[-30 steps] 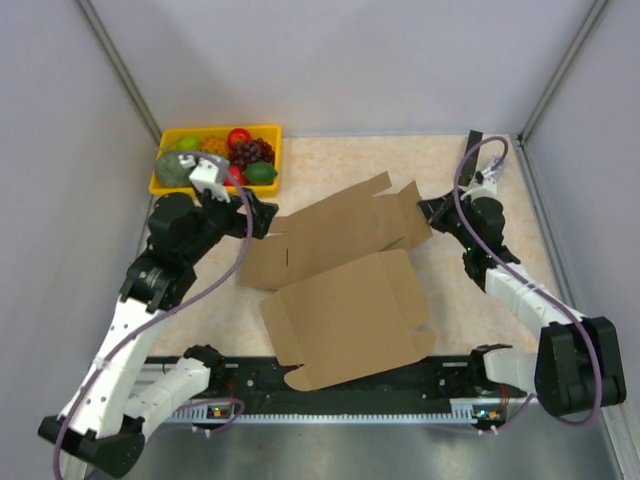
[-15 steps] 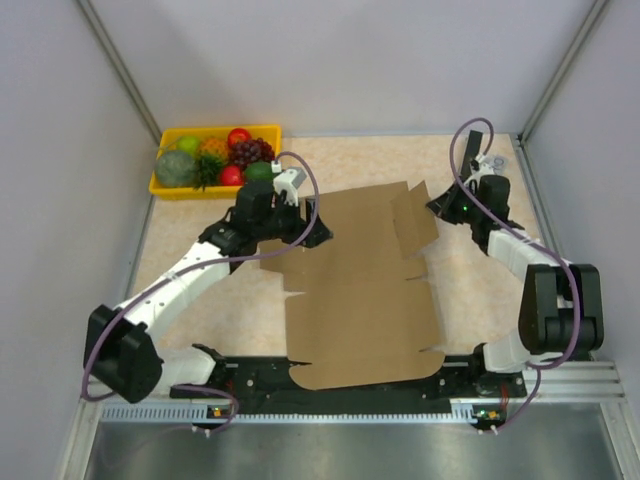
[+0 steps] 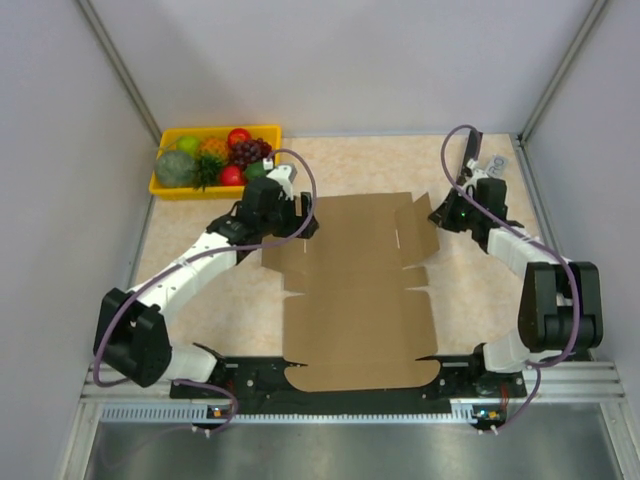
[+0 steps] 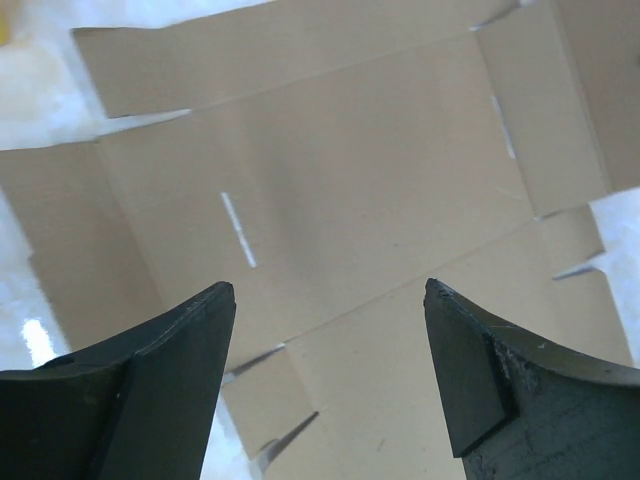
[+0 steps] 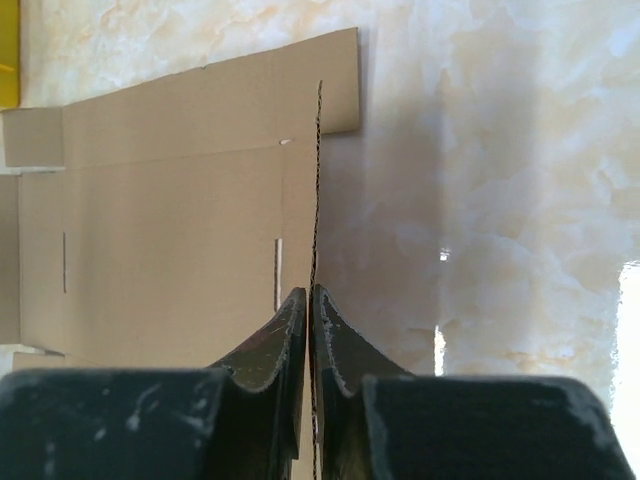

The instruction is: Fold the paper box

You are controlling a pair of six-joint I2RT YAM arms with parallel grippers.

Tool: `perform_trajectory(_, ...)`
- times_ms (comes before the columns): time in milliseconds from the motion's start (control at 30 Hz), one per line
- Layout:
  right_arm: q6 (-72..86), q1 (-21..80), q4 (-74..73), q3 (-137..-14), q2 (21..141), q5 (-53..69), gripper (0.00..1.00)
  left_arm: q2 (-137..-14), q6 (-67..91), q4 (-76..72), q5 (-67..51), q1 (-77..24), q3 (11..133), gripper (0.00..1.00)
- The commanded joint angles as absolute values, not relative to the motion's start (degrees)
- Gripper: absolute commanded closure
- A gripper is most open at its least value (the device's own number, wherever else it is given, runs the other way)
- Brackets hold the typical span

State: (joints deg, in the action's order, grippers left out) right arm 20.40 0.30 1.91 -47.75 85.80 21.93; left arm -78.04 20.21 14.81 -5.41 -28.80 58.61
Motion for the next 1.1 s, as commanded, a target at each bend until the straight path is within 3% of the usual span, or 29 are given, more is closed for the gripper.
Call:
perform_trajectory(0,18.9,0.18,1.5,-49.22,87.18,20.31,0.9,-79.71,18.46,16.34,-1.49,-24.71,61.17,0.19)
perform_trajectory(133,18.02,0.26,-2.98,-51.06,88.85,15.92,0.72,-80.86,18.46,16.96,-2.37,-19.35,60.38,0.19)
perform_trajectory(200,16.45,0.26,-7.53,-52.9,89.03,9.71,0.67,-81.12,19.33,16.88,-5.25,-16.89,59.86,0.19)
perform_trajectory(233,16.09,0.18,-8.86,-53.43,88.6,7.84,0.57,-81.3,19.42,17.57,-6.49,-14.7,59.68,0.2)
perform_trajectory(333,15.74,1.05,-12.73,-55.45,86.49,0.99,0.43,-81.82,19.25,17.67,-7.04,-13.36,58.98,0.22)
perform_trajectory(433,14.41,8.07,-14.67,-57.56,82.89,-5.53,0.37,-83.32,19.6,16.97,-6.86,-12.75,58.1,0.23)
perform_trajectory(533,15.99,12.03,-13.63,-59.06,81.12,-3.26,0.36,-85.42,19.78,15.91,-6.24,-11.87,57.83,0.25)
perform_trajectory(767,24.85,17.57,-1.52,-61.34,87.44,20.27,0.37,-91.66,20.21,15.56,-6.15,-11.34,60.2,0.28)
perform_trajectory(933,35.74,21.35,10.35,-63.71,98.16,27.85,0.5,-92.9,19.95,14.85,-5.45,-11.34,60.55,0.32)
perform_trajectory(1067,38.5,23.55,15.91,-66.88,105.46,30.06,0.68,-93.17,18.72,15.56,-4.75,-11.51,61.52,0.36)
